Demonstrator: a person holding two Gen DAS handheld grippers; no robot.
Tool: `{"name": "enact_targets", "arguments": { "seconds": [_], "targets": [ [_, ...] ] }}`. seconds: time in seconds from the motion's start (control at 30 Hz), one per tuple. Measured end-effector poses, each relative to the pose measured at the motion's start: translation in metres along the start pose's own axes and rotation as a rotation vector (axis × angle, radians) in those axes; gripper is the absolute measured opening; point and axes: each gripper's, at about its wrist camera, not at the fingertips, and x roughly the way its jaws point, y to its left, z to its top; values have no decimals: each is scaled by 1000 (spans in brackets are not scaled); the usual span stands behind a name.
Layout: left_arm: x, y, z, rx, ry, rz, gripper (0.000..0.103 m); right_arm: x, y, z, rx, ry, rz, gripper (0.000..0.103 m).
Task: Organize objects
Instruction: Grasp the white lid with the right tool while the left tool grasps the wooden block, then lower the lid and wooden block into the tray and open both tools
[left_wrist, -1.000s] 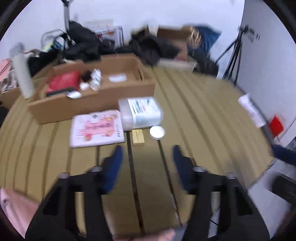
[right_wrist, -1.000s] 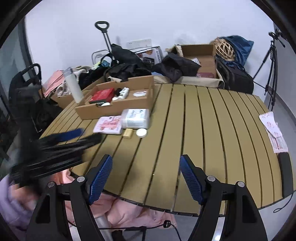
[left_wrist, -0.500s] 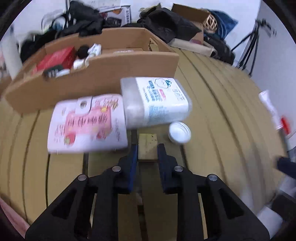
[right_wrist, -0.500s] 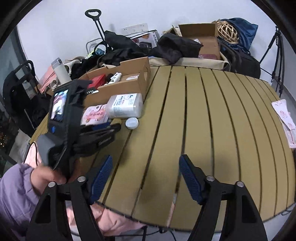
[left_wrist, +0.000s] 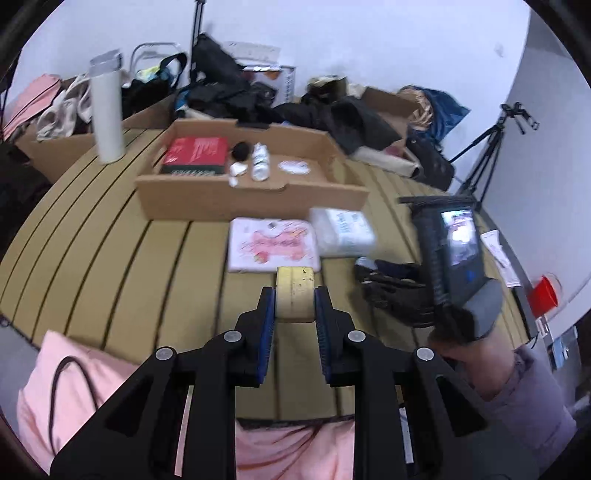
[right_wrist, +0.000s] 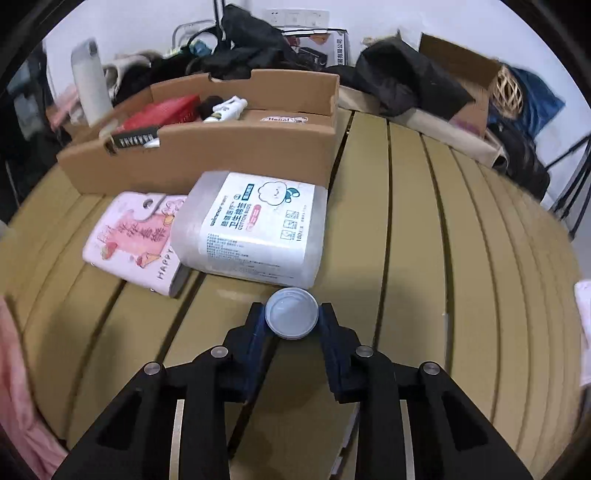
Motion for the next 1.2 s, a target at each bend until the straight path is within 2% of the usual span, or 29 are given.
{"name": "enact_targets", "arguments": {
  "seconds": [0.07,0.13,0.2,0.27,0.37,0.47,0.53,0.6,0.67,0.73,0.83,0.93,1.0,1.1,1.2],
  "targets": [
    [-7,2,0,-8,5,7,18,-14,-3,-7,27,0,32,31],
    [-28,1,-1,0,-20,-23,18,-41,-5,-16,34,-27,42,31],
    [-49,0,-5,0,-42,-78,18,-91,-5,-36,48,-77,68,31],
    [-64,0,-12,-2,-34,-91,18,-134,-2,-61,57,-110,140,31],
    [-82,-6,-24,12,-41,-109,18,-180,9,-96,35,-134,169,32],
    [-89,-12,-26,17,-41,-130,18,-204,13,-110,55,-155,180,32],
    [-86,-13,-22,13,-13,-128,18,-211,14,-107,47,-172,161,32],
    [-85,-9,-16,5,-17,-130,18,-214,14,-100,39,-190,155,31],
    [-83,-4,3,-6,-14,-161,18,-218,10,-84,36,-212,172,31],
    [-74,1,39,-5,-15,-219,18,-220,0,-52,33,-247,209,31],
    [-33,11,104,-60,75,-314,18,-211,-11,7,25,-271,251,32],
    [32,15,169,-110,159,-278,18,-169,-23,80,53,-205,319,32],
    [78,13,200,-120,204,-251,18,-124,-30,135,80,-137,339,32],
    [162,14,236,-124,253,-151,18,-61,-32,191,99,-48,286,32],
    [231,28,247,-166,330,-126,18,13,-29,233,74,32,188,32]
  ]
}}
